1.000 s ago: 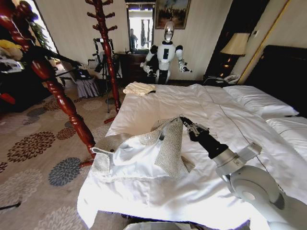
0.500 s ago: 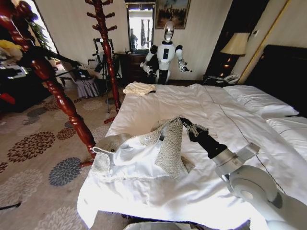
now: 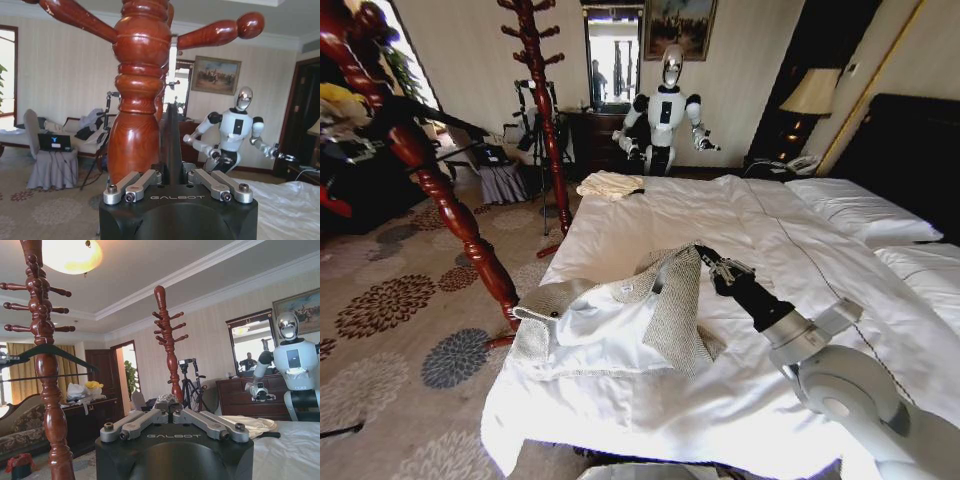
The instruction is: Pick up the clothes from the bed and hang them on the clothes hanger.
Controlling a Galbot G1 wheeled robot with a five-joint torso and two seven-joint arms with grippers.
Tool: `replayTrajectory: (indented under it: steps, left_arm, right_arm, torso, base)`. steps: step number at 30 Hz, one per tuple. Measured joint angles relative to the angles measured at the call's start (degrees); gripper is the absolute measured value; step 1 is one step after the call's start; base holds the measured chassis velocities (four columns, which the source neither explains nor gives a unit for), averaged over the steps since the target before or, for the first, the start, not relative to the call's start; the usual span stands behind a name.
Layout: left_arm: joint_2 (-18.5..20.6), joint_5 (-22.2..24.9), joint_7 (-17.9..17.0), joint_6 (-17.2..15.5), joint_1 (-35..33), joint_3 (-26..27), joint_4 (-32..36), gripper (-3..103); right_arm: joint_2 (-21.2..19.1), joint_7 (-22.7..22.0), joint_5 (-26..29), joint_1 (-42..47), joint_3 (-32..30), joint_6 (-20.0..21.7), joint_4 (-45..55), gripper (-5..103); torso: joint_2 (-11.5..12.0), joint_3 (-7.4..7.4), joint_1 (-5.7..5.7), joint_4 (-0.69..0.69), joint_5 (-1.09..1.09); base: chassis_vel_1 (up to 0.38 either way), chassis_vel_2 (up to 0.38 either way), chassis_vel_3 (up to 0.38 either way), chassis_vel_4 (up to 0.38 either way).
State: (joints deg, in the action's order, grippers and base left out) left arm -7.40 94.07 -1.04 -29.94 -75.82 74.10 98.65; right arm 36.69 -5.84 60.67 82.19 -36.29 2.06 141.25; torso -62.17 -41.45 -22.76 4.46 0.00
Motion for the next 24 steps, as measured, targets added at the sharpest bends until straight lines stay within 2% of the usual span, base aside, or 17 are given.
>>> replayTrajectory:
  steps: [9, 14, 16, 24]
  left_arm:
    - [0.03, 0.85, 3.0, 5.71, 1.38, 0.28, 2.97, 17]
    - [-0.02, 1.69, 4.5, 6.19, 1.87, 0.52, 6.84, 17]
    - [-0.08, 1.83, 5.01, 6.23, 1.85, 0.67, 7.97, 17]
    - [-1.93, 3.09, 7.36, 6.88, 0.85, 0.66, 16.06, 17]
  right_arm:
    - [0.01, 0.23, -0.77, -0.13, -0.42, -0.3, -0.8, 0]
    - [0.06, 0.27, -0.96, -0.23, -0.3, -0.31, -1.3, 0]
    - [0.05, 0.29, -0.98, -0.31, -0.25, -0.32, -1.49, 0]
    - [0.14, 0.25, -1.4, -0.38, -0.13, -0.42, -2.5, 0]
  torso:
    - [0.0, 0.0, 0.0, -0.01, 0.0]
    - [0.0, 0.0, 0.0, -0.03, -0.01]
    - [0.0, 0.0, 0.0, 0.01, 0.0]
    - [0.0, 0.0, 0.0, 0.0, 0.02]
  base:
    - [0.0, 0.0, 0.0, 0.0]
    - [0.0, 0.0, 0.0, 0.0]
    - [0.0, 0.0, 0.0, 0.0]
    - [0.0, 0.0, 0.0, 0.0]
